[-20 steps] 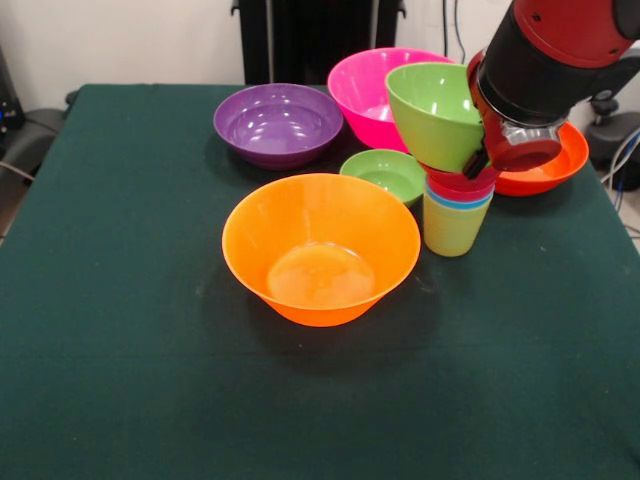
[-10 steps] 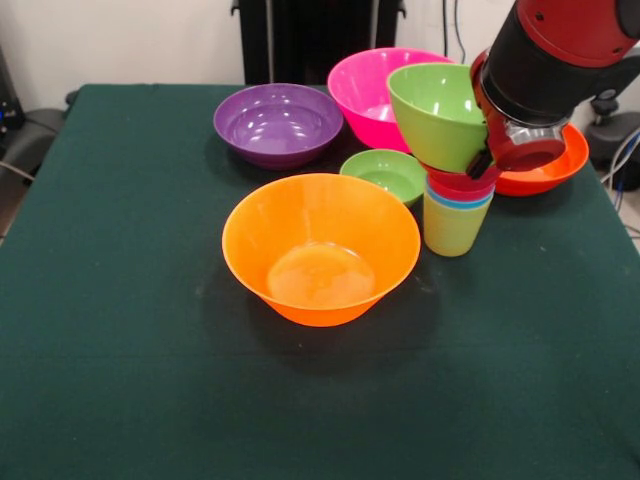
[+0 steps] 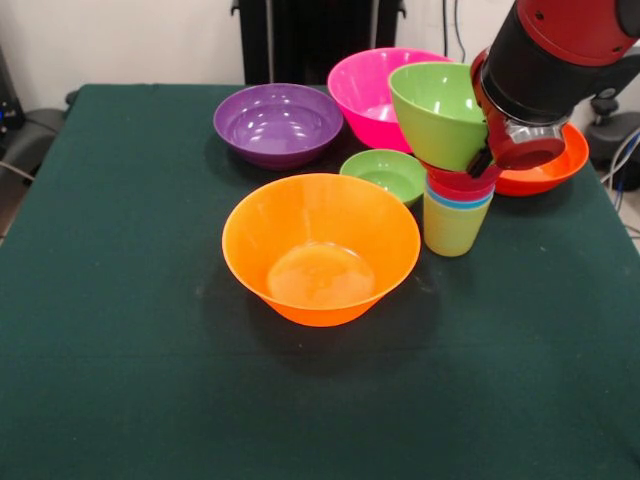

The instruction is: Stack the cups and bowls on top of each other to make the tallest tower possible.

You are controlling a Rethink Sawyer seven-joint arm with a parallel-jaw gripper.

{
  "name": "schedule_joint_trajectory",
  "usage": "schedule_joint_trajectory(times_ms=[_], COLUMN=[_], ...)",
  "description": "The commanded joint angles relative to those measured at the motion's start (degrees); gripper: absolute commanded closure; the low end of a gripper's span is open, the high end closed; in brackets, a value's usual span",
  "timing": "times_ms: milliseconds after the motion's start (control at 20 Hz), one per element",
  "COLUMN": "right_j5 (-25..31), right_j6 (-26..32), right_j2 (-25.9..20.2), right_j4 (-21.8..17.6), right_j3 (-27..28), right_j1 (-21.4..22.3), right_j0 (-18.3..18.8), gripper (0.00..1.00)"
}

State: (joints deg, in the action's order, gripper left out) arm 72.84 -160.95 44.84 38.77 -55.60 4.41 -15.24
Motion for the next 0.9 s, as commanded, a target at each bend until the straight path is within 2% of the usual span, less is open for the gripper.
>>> schedule_joint_trajectory(times_ms=[50, 900], right_j5=[-1.63, -2.35], right_j6=[-8.56, -9.21], right_j2=[-8.15, -8.24], right_j4=[0.09, 0.65], right_j3=[-3.36, -3.38], right_j1=[0.92, 0.80], right_j0=[0.00, -0.04], gripper=[1.00, 1.00])
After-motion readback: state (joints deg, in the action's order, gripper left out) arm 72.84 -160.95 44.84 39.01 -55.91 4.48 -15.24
